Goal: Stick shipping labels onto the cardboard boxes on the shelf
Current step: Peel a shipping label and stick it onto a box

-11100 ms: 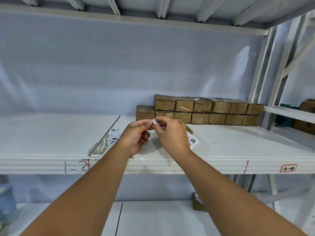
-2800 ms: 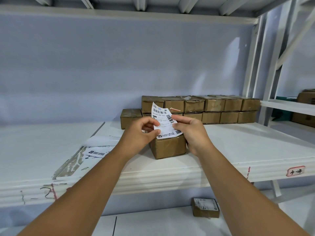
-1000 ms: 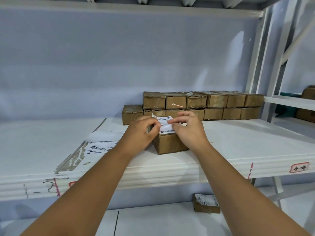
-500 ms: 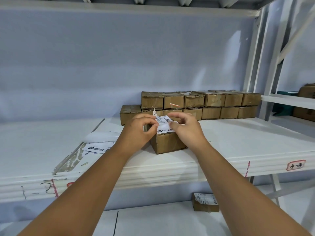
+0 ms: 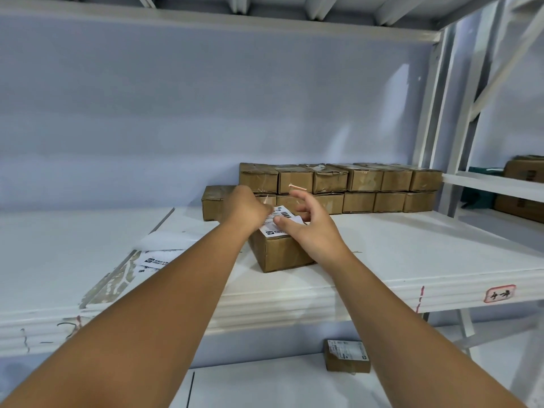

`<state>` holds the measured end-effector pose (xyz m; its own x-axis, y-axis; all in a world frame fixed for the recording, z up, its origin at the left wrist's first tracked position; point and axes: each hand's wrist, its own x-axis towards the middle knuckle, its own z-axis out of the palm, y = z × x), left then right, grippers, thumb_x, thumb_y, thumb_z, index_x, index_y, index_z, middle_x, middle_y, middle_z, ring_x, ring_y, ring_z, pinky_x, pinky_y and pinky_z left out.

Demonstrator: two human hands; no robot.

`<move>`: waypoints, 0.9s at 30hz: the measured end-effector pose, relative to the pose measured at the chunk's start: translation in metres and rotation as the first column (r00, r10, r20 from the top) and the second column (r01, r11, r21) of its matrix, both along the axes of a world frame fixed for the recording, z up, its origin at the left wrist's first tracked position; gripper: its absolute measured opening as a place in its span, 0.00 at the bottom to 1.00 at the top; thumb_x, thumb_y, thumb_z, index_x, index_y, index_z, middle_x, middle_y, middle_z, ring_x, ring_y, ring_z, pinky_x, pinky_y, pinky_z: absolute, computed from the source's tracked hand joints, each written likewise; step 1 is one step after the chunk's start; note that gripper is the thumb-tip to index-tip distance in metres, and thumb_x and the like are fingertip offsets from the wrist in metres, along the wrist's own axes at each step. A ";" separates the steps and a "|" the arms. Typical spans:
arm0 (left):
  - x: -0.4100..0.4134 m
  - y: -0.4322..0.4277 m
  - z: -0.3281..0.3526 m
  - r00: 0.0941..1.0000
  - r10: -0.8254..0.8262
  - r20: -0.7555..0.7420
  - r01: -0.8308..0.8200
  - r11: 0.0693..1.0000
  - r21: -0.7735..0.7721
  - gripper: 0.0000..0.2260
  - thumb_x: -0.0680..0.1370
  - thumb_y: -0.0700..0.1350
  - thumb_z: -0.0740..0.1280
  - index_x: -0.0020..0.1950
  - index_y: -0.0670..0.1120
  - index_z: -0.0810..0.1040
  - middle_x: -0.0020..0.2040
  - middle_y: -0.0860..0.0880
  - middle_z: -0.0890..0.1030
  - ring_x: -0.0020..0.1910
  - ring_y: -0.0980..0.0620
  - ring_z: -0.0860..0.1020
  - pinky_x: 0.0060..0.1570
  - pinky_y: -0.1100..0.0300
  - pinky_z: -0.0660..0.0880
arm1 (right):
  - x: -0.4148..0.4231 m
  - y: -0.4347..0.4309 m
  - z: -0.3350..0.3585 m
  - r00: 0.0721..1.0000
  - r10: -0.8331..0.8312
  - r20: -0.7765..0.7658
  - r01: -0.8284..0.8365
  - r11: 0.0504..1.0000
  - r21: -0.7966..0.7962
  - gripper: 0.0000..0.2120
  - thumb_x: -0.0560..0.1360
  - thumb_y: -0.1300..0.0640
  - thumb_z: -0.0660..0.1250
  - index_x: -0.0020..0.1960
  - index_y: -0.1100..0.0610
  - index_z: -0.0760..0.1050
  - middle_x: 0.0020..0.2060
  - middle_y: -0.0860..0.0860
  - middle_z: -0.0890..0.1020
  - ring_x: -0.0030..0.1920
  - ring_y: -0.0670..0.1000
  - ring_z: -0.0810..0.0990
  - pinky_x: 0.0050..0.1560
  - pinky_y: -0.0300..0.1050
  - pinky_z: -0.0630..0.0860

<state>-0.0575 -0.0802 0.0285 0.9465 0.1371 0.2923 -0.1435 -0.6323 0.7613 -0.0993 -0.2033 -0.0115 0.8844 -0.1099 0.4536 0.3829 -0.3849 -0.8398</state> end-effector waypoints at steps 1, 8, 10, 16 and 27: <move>0.001 -0.002 -0.001 0.998 0.048 0.034 -0.050 0.997 0.052 0.09 0.74 0.45 0.70 0.53 0.45 0.79 0.52 0.46 0.81 0.51 0.45 0.78 0.48 0.56 0.73 | 0.000 0.000 0.000 1.000 0.009 -0.009 -0.009 1.000 0.003 0.29 0.72 0.51 0.73 0.69 0.44 0.67 0.57 0.47 0.72 0.53 0.42 0.73 0.45 0.27 0.65; -0.003 -0.003 -0.012 0.968 0.140 0.208 -0.151 0.988 0.035 0.08 0.74 0.41 0.65 0.45 0.51 0.82 0.46 0.48 0.83 0.45 0.45 0.79 0.38 0.60 0.71 | 0.000 0.000 0.000 0.997 0.049 -0.058 -0.049 0.999 0.002 0.32 0.72 0.48 0.71 0.72 0.44 0.62 0.57 0.44 0.74 0.48 0.37 0.73 0.44 0.27 0.65; -0.002 -0.003 -0.013 0.963 0.168 0.212 -0.172 0.985 0.000 0.08 0.75 0.42 0.65 0.46 0.52 0.82 0.49 0.49 0.83 0.47 0.45 0.79 0.39 0.61 0.68 | 0.001 0.000 -0.001 0.998 0.044 -0.052 -0.045 0.999 -0.010 0.34 0.72 0.45 0.72 0.73 0.44 0.60 0.57 0.44 0.74 0.51 0.40 0.73 0.47 0.30 0.66; -0.002 -0.001 -0.019 0.968 0.113 0.225 -0.088 0.989 -0.122 0.08 0.76 0.44 0.65 0.47 0.52 0.83 0.50 0.52 0.83 0.48 0.49 0.78 0.41 0.62 0.65 | 0.003 0.001 -0.002 1.000 0.001 -0.023 -0.002 0.999 -0.042 0.34 0.72 0.44 0.70 0.73 0.43 0.59 0.52 0.43 0.75 0.53 0.43 0.73 0.46 0.32 0.66; 0.000 0.001 -0.023 0.931 0.088 0.353 -0.029 0.986 -0.167 0.06 0.77 0.45 0.67 0.47 0.49 0.84 0.46 0.51 0.84 0.44 0.51 0.79 0.41 0.60 0.71 | 0.003 0.001 0.000 0.998 -0.021 -0.052 0.018 0.998 -0.057 0.34 0.72 0.43 0.70 0.73 0.44 0.60 0.52 0.41 0.74 0.52 0.44 0.74 0.47 0.36 0.67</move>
